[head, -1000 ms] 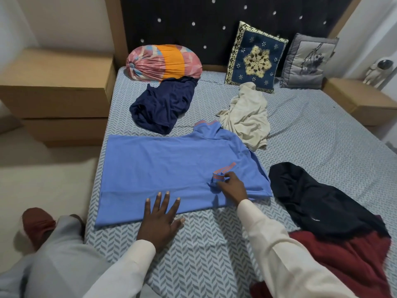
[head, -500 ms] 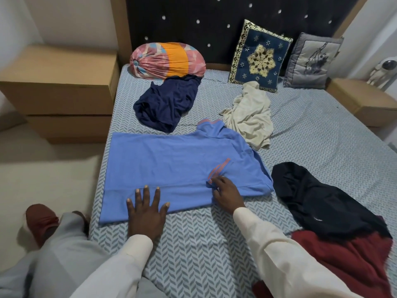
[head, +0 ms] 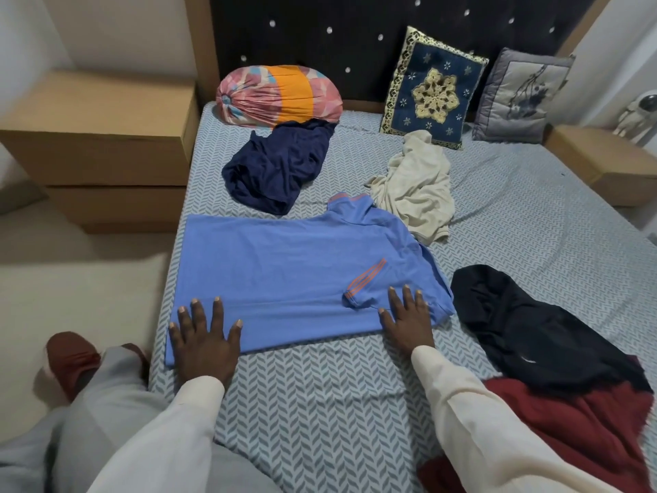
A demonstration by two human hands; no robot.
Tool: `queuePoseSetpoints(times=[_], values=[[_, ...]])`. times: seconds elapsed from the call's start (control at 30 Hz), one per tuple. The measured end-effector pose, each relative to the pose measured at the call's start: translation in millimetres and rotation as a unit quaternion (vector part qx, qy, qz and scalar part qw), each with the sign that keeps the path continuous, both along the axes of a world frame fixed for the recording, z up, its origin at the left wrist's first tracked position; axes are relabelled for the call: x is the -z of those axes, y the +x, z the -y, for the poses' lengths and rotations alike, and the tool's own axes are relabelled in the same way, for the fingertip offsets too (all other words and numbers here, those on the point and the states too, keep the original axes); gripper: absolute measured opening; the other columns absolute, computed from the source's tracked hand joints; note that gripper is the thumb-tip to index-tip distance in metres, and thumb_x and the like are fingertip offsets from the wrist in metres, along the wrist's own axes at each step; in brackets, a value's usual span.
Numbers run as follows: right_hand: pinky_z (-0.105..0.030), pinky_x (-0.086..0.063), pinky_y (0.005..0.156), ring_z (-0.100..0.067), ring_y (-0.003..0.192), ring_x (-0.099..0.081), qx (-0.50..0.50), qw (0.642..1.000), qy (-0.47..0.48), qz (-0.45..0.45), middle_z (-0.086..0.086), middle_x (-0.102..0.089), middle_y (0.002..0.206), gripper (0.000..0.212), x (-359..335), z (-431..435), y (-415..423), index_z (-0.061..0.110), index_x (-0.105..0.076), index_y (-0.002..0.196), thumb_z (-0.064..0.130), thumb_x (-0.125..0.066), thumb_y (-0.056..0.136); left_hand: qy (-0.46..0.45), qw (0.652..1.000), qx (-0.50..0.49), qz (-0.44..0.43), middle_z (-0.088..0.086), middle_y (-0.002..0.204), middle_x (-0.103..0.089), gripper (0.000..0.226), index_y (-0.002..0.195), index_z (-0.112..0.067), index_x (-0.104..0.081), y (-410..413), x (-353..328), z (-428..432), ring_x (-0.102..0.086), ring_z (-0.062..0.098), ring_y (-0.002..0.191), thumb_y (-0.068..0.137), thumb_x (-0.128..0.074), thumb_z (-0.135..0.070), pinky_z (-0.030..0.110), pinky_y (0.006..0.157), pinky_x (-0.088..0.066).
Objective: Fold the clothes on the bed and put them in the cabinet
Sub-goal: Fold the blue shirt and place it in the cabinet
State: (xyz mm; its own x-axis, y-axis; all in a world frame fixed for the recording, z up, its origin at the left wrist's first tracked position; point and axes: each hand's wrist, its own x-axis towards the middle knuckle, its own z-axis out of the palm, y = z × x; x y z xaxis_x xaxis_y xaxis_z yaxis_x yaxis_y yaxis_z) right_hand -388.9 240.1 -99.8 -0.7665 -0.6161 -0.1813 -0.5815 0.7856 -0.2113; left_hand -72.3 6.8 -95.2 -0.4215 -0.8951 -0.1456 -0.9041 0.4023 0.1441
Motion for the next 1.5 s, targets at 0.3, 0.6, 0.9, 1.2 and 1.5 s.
queuePoseSetpoints(times=[0.3,0.6,0.9,1.2,1.5], values=[[-0.042,-0.026,0.113,-0.038,0.138,-0.034,0.02,0.992,-0.121,-0.009,-0.021,-0.042,0.147,0.058,-34.7,94.4,-18.0,0.011,-0.047,0.143,0.038,-0.043,0.092,-0.024,0.993,0.112,0.027,0.015,0.162,-0.012,0.065,0.156,-0.023,-0.012,-27.7,-12.0,45.0,0.001,0.037,0.149,0.1,-0.021,-0.054,0.052,0.119,0.006],[-0.043,-0.045,0.094,-0.042,0.113,-0.057,-0.096,0.989,0.09,0.065,-0.029,-0.049,0.135,0.08,-61.4,254.6,-75.2,0.033,0.001,0.156,0.02,-0.049,0.095,-0.024,0.986,0.164,-0.015,0.018,0.16,-0.019,0.054,0.152,-0.016,-0.03,-85.4,-21.8,180.6,-0.031,0.036,0.14,0.103,-0.035,-0.038,0.048,0.105,-0.035],[-0.032,-0.039,0.072,-0.026,0.085,-0.053,-0.042,0.991,0.121,0.033,-0.02,-0.059,0.111,0.035,-57.4,286.6,-100.2,0.014,-0.049,0.131,0.021,-0.044,0.096,0.028,0.985,0.162,0.049,0.016,0.127,-0.041,0.032,0.126,-0.011,-0.042,-118.2,-49.8,282.2,-0.06,0.038,0.098,0.094,-0.049,-0.009,0.04,0.074,-0.044],[-0.042,-0.045,0.067,-0.041,0.081,-0.062,0.014,0.992,-0.122,-0.005,-0.019,-0.06,0.084,0.018,-67.7,209.3,-64.6,0.016,-0.055,0.097,0.004,-0.057,0.083,-0.003,0.977,0.111,-0.18,0.004,0.104,-0.049,0.017,0.094,-0.019,-0.062,-52.2,-60.2,210.9,-0.056,0.033,0.078,0.085,-0.056,-0.006,0.038,0.061,-0.043],[-0.037,-0.041,0.066,-0.035,0.097,-0.052,0.023,0.989,-0.136,-0.059,-0.009,-0.053,0.092,0.014,-55.6,132.8,-4.1,0.022,-0.061,0.086,0.014,-0.069,0.076,-0.008,0.977,0.07,-0.2,0.002,0.108,-0.063,0.032,0.106,-0.015,-0.073,7.1,-44.6,139.5,-0.063,0.027,0.096,0.082,-0.058,0.0,0.033,0.075,-0.051]])
